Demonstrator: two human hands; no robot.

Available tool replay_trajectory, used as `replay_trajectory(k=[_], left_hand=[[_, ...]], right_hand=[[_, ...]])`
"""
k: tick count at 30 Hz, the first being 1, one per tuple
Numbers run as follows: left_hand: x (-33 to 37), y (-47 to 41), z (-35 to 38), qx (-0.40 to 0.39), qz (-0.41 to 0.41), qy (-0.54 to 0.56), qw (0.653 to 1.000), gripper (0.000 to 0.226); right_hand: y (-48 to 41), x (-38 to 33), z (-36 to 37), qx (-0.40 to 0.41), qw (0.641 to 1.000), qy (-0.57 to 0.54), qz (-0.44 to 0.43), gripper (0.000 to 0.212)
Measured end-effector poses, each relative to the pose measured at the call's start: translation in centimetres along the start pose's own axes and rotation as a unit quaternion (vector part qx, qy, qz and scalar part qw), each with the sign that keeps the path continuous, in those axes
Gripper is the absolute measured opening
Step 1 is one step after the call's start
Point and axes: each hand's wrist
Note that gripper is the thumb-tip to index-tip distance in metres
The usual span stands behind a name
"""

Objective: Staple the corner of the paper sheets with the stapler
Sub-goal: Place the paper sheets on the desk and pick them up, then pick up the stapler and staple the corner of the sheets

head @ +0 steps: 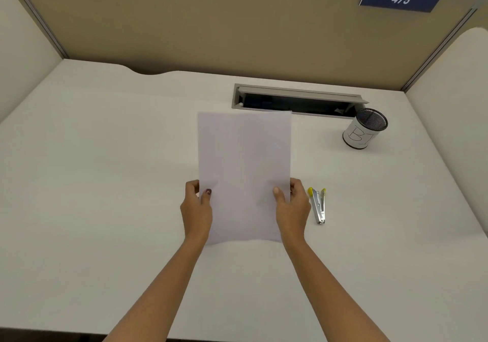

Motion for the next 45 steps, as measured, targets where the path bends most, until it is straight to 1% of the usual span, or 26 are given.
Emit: replay_trajectory(k=[4, 9, 12, 16, 19, 22, 27, 30, 32, 34, 36, 38, 40, 43, 45], left_hand=[[2.3, 0.2, -0.7, 0.015, 0.065, 0.057, 0.996, 0.007], [3.5, 0.3, -1.0, 0.039, 0.135, 0.103, 0.985, 0.013], [2.9, 0.3, -0.9, 0.041, 0.138, 0.097, 0.985, 0.014], [2.2, 0.5, -0.8, 0.032, 0.134, 0.102, 0.985, 0.016], [2.4, 0.6, -0.8, 0.033, 0.138, 0.102, 0.985, 0.018], [2.5, 0.5, -0.8, 0.041, 0.147, 0.091, 0.984, 0.018], [2.2, 0.3, -0.7, 0.025, 0.140, 0.085, 0.986, 0.018], [2.5, 0.3, -1.1, 0.027, 0.140, 0.083, 0.986, 0.019], [2.8, 0.1, -1.5, 0.033, 0.139, 0.079, 0.987, 0.019], [3.1, -0.2, -1.9, 0.033, 0.141, 0.071, 0.987, 0.020], [3.3, -0.5, -2.4, 0.027, 0.143, 0.054, 0.988, 0.023], [3.7, -0.9, -2.9, 0.014, 0.127, 0.027, 0.991, 0.025], [3.8, -1.5, -3.4, -0.019, 0.082, 0.003, 0.996, 0.025], [3.6, -2.4, -4.2, -0.117, 0.003, 0.027, 0.993, 0.020], [3.3, -2.5, -4.9, -0.200, -0.027, 0.062, 0.978, 0.010]], right_hand=[[0.0, -1.3, 0.1, 0.026, 0.995, -0.058, -0.080, 0.011], [0.3, -1.8, 0.3, 0.038, 0.986, -0.096, -0.130, 0.013], [0.7, -1.1, 0.4, 0.034, 0.988, -0.083, -0.124, 0.017], [1.2, -0.5, 0.5, 0.028, 0.990, -0.088, -0.110, 0.033], [1.2, -0.8, 0.5, 0.033, 0.989, -0.089, -0.113, 0.036], [1.2, -0.9, 0.7, 0.040, 0.988, -0.086, -0.122, 0.033], [1.4, -0.7, 1.1, 0.048, 0.990, -0.076, -0.108, 0.030], [1.4, -0.8, 0.9, 0.049, 0.990, -0.066, -0.111, 0.019], [1.4, -1.0, 0.6, 0.050, 0.991, -0.061, -0.110, 0.018], [1.2, -1.1, 0.3, 0.044, 0.992, -0.063, -0.098, 0.016], [0.8, -1.3, 0.0, 0.022, 0.994, -0.074, -0.072, 0.009], [0.3, -1.5, -0.4, -0.006, 0.995, -0.090, -0.035, 0.010], [-0.2, -1.5, -0.6, -0.024, 0.994, -0.104, 0.016, 0.012], [-0.9, -0.8, -1.1, -0.044, 0.988, -0.117, 0.085, 0.014], [-1.1, -0.3, -1.3, -0.059, 0.984, -0.123, 0.114, 0.013]])
Point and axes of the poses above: each hand's wrist, its own y-axis away from the middle knuckle, its own z-axis out of the palm, x = y × z, and after that the axes turned 5 degrees about -z, right-handed
